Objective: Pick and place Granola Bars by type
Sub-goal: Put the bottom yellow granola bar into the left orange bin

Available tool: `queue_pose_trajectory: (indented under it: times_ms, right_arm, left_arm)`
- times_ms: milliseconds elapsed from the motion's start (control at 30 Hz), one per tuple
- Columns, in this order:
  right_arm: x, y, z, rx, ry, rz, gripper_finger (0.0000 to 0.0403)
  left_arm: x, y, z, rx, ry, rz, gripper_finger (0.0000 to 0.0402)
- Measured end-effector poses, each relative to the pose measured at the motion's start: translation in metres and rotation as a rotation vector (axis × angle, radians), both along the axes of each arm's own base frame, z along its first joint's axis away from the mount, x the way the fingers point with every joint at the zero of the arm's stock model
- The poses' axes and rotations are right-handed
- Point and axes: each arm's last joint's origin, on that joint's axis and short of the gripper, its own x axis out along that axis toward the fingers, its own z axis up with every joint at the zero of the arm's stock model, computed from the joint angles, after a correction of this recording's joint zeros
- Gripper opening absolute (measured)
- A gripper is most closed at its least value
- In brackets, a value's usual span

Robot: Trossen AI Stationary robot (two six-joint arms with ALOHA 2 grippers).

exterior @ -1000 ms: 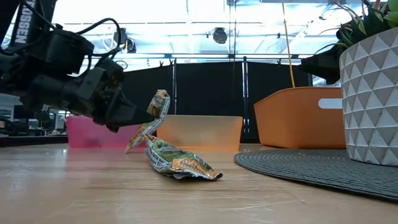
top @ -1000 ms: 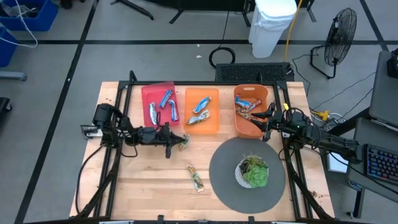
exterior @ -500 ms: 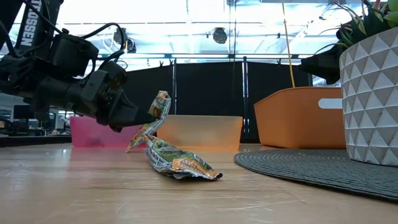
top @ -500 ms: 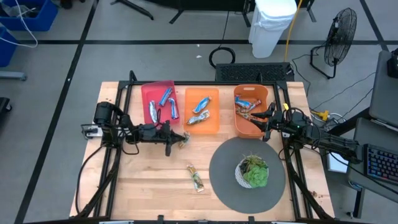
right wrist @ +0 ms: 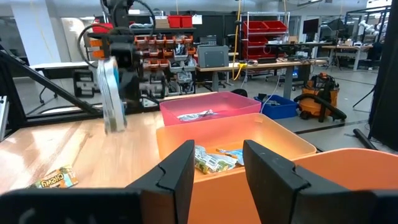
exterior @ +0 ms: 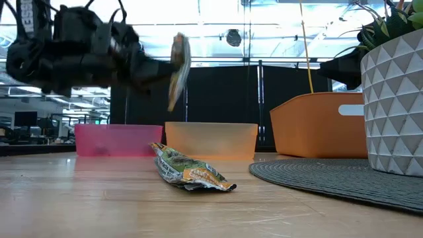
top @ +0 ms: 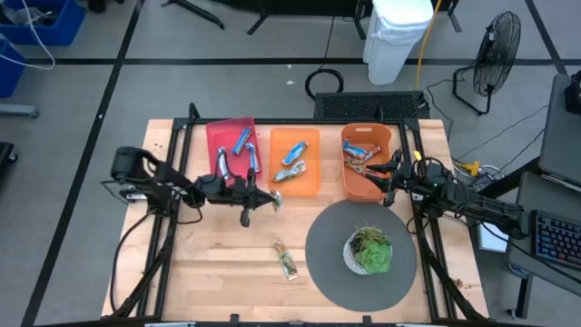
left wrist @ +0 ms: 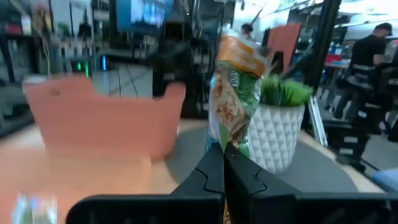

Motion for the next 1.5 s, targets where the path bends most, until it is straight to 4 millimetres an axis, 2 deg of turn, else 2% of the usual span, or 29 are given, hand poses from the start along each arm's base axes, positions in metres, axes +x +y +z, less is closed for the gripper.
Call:
queue_pose_trajectory:
  times_ms: [100,267,567,633,733,900,1000,1100,1500]
  right_arm:
    - [0.0,0.0,0.0,0.0,0.002,0.0,0.0128]
    - [0.0,0.0,0.0,0.0,0.001,0.0,0.0128]
    - [0.0,0.0,0.0,0.0,0.002,0.0,0.0128]
    - [0.0,0.0,0.0,0.001,0.001,0.0,0.0128]
    - [0.0,0.0,0.0,0.001,0.001,0.0,0.0128]
    - [0.0,0.0,0.0,0.001,0.002,0.0,0.0128]
    - [0.0,0.0,0.0,0.0,0.001,0.0,0.0128]
    - [0.0,0.0,0.0,0.0,0.002,0.001,0.0128]
    - [0.0,0.0,0.0,0.001,0.002,0.0,0.0128]
  left_arm:
    - [0.003,0.006,0.018,0.038,-0.026,0.023,0.0]
    - [0.021,0.021,0.054,0.089,-0.003,0.057,0.0]
    - [0.073,0.055,0.124,0.184,0.377,0.153,0.0]
    - [0.079,0.063,0.136,0.199,0.454,0.173,0.0]
    - [0.091,0.075,0.158,0.212,0.489,0.189,0.0]
    - [0.104,0.094,0.183,0.202,0.58,0.214,0.0]
    - [0.112,0.105,0.187,0.197,0.648,0.22,0.0]
    - [0.12,0.115,0.176,0.176,0.723,0.226,0.0]
    - [0.149,0.144,0.088,0.046,0.913,0.137,0.0001]
